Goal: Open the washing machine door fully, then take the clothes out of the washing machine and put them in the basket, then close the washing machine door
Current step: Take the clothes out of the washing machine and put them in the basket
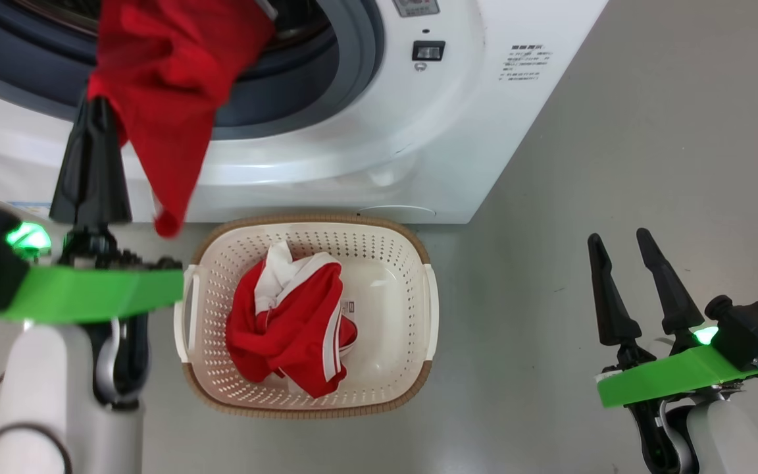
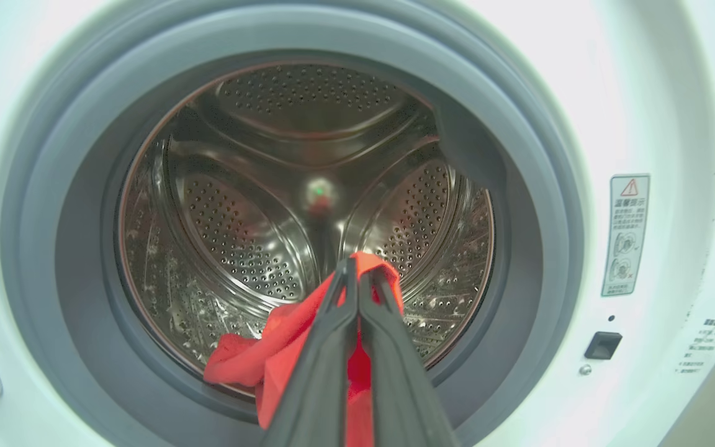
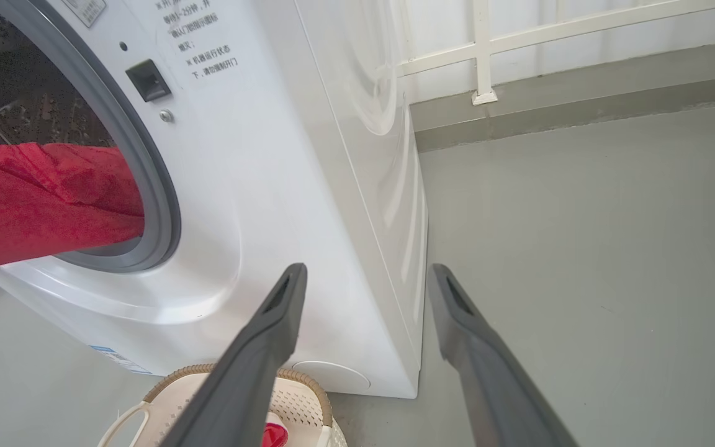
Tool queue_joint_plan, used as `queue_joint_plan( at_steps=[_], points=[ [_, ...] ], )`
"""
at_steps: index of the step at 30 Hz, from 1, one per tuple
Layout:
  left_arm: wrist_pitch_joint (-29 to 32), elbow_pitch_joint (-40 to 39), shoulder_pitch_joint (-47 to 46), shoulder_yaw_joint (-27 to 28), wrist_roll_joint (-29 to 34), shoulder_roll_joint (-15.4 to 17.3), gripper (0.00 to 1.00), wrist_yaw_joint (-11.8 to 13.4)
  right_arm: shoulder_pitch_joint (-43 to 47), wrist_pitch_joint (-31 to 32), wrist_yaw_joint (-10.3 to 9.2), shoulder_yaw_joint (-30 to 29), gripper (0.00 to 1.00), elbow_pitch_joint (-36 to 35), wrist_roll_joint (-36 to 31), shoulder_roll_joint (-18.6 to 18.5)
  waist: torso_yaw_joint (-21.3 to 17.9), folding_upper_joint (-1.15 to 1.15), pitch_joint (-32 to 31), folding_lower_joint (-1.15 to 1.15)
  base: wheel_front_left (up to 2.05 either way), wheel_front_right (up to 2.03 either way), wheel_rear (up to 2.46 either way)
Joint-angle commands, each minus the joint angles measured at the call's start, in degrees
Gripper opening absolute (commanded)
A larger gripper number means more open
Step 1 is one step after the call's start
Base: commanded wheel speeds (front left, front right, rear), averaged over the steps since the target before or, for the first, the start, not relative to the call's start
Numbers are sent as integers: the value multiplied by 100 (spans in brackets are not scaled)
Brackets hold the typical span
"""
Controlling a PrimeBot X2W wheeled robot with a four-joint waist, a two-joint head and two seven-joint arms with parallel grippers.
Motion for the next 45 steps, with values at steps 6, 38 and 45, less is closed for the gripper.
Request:
queue_joint_plan(
  at_steps=[6,38,45],
  points=[
    [-27,-994,571,225,-97,90,0,-32,195,-37,36,105,100,-117,-79,-20,0,0,-73,0,0,0,0],
    [-27,1175,763,-745,94,84,0,-33,-75,-37,36,212,100,-217,-6,-20,-107,0,605,0,0,0,0],
    [-27,2027,310,-930,131,176,13,-33,-224,-37,36,252,100,-249,14,-20,-146,0,881,0,0,0,0]
  ],
)
